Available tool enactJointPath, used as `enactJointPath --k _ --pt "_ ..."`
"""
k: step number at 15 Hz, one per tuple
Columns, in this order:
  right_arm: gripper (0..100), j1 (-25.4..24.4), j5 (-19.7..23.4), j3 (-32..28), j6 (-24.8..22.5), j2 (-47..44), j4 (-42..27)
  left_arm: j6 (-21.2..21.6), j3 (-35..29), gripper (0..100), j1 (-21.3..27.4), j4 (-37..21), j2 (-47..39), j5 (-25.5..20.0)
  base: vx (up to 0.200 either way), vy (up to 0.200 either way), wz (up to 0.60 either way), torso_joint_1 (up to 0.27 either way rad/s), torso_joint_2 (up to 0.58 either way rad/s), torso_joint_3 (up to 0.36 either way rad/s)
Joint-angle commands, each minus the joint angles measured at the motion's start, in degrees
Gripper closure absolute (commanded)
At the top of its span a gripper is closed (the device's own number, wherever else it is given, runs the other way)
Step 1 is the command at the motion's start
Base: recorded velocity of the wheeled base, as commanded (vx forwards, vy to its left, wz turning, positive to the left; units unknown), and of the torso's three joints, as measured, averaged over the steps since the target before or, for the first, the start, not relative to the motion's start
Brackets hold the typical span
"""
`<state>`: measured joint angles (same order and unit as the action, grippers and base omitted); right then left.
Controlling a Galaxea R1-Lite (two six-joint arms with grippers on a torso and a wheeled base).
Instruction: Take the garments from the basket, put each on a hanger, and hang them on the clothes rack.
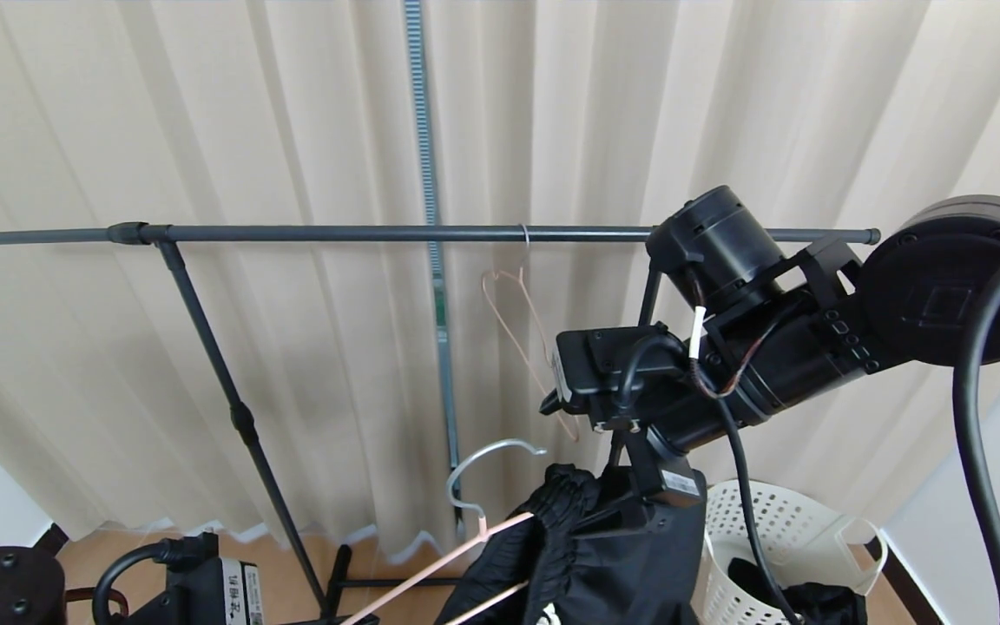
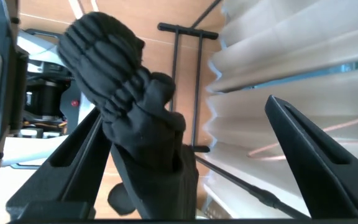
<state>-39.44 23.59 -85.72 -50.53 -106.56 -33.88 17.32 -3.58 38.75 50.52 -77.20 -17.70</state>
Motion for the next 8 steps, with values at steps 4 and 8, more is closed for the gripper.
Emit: enactJointPath --k 4,8 --pt "0 -1.78 0.14 1.79 0.34 0.30 -0.14 -0.10 -0.11 100 -0.08 0.02 0.47 0.03 0.000 0.000 0.00 0.000 0.00 0.000" --pt "0 -3.28 0.41 3.37 0.87 0.47 -0.14 -0.18 -0.11 100 -0.08 0.02 0.56 0.03 0.000 0.000 0.00 0.000 0.00 0.000"
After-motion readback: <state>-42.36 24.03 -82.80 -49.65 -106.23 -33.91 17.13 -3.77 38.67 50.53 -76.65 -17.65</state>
